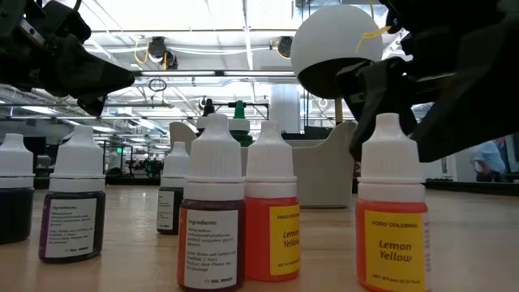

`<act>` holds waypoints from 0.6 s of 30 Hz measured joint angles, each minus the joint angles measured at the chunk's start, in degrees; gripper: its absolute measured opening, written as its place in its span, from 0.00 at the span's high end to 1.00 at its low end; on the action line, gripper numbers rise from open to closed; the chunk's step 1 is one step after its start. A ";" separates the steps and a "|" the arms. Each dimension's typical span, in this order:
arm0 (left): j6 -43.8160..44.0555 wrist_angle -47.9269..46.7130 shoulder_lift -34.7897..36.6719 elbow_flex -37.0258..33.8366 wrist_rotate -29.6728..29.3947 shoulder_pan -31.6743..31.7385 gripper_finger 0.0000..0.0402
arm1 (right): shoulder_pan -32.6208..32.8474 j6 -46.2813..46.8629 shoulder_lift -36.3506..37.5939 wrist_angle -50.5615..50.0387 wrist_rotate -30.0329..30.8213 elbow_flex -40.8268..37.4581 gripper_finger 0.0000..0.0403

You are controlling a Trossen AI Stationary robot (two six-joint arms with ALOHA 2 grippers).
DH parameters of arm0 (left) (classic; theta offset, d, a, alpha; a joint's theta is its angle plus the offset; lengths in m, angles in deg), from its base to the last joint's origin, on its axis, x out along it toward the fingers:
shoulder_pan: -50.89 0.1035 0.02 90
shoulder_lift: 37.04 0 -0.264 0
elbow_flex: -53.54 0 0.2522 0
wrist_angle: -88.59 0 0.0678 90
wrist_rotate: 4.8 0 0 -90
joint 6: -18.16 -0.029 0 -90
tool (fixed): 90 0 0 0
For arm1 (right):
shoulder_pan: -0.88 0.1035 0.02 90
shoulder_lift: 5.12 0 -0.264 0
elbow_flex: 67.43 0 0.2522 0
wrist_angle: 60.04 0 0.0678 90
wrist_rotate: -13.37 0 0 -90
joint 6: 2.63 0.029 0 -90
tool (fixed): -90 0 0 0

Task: Pick & Place food coloring
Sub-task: Put the small yellow food coloring bottle into the gray bin

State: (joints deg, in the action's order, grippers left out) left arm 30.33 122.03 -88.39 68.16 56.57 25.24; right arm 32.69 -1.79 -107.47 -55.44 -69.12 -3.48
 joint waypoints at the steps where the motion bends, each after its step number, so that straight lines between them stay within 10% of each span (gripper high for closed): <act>1: 0.01 0.00 -0.02 0.00 -0.01 0.00 0.92 | 0.00 0.00 0.00 0.04 0.00 0.00 0.60; 18: 0.07 -0.35 -0.01 0.02 0.00 0.00 0.92 | -0.51 -0.43 -1.78 0.97 2.86 -0.11 0.61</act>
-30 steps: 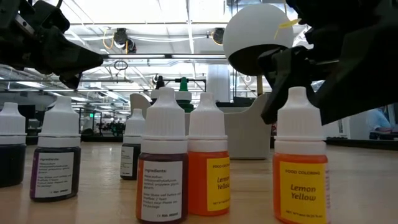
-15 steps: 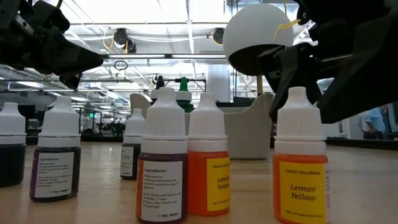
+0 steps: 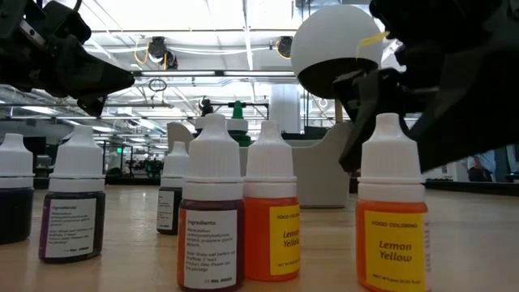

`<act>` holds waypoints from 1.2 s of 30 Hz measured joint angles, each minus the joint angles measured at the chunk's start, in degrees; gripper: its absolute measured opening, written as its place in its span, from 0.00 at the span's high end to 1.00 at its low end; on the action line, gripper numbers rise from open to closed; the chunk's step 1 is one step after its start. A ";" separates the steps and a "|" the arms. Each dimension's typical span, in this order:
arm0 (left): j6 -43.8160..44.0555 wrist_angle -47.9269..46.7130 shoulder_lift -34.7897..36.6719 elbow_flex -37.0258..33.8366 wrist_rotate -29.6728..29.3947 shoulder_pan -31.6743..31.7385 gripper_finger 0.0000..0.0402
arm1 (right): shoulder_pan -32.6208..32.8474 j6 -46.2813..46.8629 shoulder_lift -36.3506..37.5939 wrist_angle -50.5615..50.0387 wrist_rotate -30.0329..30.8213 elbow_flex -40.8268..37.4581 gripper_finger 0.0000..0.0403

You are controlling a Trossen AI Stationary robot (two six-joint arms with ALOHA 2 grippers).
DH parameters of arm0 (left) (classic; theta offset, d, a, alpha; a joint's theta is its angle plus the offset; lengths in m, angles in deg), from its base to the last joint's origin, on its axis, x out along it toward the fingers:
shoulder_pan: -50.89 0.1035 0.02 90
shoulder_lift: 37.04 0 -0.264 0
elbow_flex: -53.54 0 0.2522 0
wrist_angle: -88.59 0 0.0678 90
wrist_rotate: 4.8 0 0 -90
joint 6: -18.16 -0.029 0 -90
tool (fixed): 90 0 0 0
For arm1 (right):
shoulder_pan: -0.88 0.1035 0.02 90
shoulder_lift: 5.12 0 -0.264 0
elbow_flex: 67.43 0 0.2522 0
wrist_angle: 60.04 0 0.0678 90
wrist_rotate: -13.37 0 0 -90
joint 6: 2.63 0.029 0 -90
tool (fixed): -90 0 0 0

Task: Pick & Place food coloring
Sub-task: Put the small yellow food coloring bottle into the gray bin

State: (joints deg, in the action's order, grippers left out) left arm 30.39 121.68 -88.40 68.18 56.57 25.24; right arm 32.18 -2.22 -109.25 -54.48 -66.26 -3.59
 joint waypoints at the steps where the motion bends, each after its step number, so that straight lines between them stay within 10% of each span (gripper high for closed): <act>1: 0.00 -0.02 -0.01 0.00 -0.01 0.00 0.92 | -0.11 -0.01 -0.26 -0.08 -0.12 0.00 0.61; 21: 0.12 -0.06 -0.01 0.02 -0.02 0.00 0.92 | -0.52 -0.97 -0.52 1.83 -0.19 0.02 0.62; 36: 0.24 -0.06 -0.01 0.02 -0.02 0.00 0.92 | -0.61 -2.20 -0.52 1.74 -3.21 0.04 0.83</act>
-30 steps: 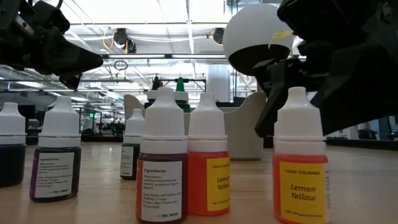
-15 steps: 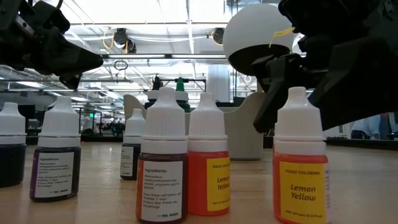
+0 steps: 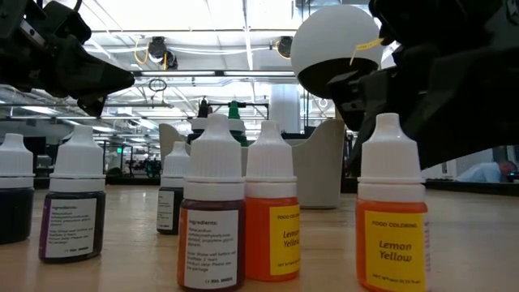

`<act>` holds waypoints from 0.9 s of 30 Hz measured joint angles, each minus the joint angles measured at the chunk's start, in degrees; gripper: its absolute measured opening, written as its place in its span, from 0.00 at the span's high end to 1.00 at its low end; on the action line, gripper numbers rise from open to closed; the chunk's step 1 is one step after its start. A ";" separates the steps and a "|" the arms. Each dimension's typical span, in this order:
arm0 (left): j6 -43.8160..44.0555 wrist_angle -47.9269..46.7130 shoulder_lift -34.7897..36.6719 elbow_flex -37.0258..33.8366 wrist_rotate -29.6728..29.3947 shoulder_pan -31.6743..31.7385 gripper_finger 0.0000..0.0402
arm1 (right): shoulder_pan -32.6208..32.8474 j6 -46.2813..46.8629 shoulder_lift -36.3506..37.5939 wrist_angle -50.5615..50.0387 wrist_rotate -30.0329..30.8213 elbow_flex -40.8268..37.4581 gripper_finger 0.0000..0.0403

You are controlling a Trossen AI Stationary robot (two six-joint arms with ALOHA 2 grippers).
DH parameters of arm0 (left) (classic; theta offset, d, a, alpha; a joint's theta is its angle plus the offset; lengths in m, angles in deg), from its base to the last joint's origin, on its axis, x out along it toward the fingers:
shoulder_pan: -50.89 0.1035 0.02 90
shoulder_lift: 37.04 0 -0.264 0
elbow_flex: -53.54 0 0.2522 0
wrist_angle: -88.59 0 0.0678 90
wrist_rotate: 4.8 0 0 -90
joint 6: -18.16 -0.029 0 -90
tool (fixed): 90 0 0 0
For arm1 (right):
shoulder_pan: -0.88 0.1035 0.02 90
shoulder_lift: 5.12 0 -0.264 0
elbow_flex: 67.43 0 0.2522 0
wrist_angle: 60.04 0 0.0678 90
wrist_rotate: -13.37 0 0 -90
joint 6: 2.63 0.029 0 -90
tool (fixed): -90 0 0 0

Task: Pick & Place food coloring
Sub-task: Put the small yellow food coloring bottle into the gray bin

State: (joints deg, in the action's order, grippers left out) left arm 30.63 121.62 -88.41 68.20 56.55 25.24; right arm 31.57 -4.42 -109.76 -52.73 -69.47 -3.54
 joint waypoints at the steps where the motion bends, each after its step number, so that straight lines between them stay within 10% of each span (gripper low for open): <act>1: 0.00 0.00 0.00 0.00 0.00 0.00 0.92 | 0.00 0.00 0.01 0.07 0.00 0.00 0.85; 20: -0.04 -0.04 0.00 0.00 0.00 0.00 0.92 | -0.78 -5.10 15.23 -0.26 2.69 0.04 0.88; 27: -0.04 -0.07 0.02 -0.02 0.00 0.00 0.92 | -12.61 -6.23 20.47 -3.92 6.18 0.10 0.88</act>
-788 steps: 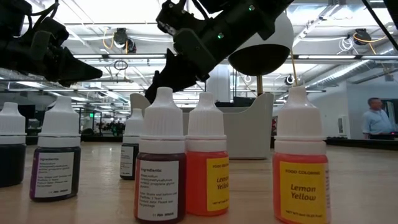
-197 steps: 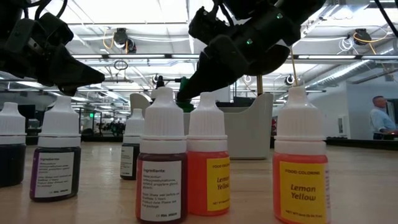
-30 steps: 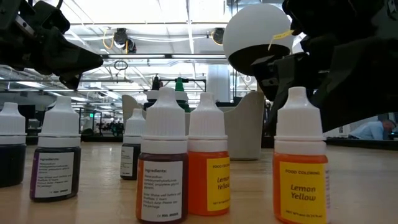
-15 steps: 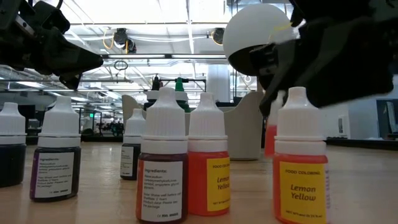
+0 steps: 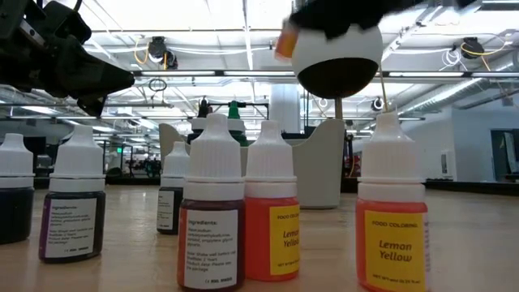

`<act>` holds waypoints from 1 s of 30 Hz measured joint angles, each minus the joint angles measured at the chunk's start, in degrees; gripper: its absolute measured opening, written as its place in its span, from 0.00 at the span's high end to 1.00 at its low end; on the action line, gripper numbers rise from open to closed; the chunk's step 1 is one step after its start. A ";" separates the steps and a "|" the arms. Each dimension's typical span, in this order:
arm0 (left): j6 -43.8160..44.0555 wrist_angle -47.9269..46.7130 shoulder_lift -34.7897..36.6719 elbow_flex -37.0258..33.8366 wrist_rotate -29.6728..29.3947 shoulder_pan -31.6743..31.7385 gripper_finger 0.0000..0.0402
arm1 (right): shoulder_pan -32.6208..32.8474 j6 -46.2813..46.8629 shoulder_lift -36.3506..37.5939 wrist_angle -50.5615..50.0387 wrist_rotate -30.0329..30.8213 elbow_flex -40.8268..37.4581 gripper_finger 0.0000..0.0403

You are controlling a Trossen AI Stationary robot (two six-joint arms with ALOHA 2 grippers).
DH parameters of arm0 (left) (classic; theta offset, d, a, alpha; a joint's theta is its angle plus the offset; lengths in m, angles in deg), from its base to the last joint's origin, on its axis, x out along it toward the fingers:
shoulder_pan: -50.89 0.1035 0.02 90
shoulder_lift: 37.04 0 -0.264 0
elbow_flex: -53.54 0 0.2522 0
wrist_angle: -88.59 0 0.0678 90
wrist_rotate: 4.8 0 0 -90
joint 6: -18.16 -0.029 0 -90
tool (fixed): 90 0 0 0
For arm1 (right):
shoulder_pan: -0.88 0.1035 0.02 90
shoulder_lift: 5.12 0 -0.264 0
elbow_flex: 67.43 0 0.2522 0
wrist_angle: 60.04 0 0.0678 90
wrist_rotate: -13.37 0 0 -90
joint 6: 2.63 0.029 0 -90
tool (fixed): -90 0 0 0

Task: Pick & Place food coloring
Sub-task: Put the small yellow food coloring bottle into the gray bin

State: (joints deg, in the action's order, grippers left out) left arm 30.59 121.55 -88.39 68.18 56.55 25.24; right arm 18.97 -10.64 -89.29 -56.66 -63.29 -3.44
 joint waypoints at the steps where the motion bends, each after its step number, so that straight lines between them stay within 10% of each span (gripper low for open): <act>1: 0.00 0.00 -0.02 0.00 0.00 0.00 0.92 | -1.92 0.58 -1.01 0.06 -1.67 -0.04 0.88; 30: -0.24 -0.12 -0.01 -0.02 -0.02 0.01 0.92 | -11.37 3.92 -20.76 9.68 -4.63 -0.06 0.87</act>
State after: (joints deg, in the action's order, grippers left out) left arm 30.35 121.43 -88.40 68.16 56.53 25.24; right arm 7.60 -6.72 -110.05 -46.98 -67.92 -3.50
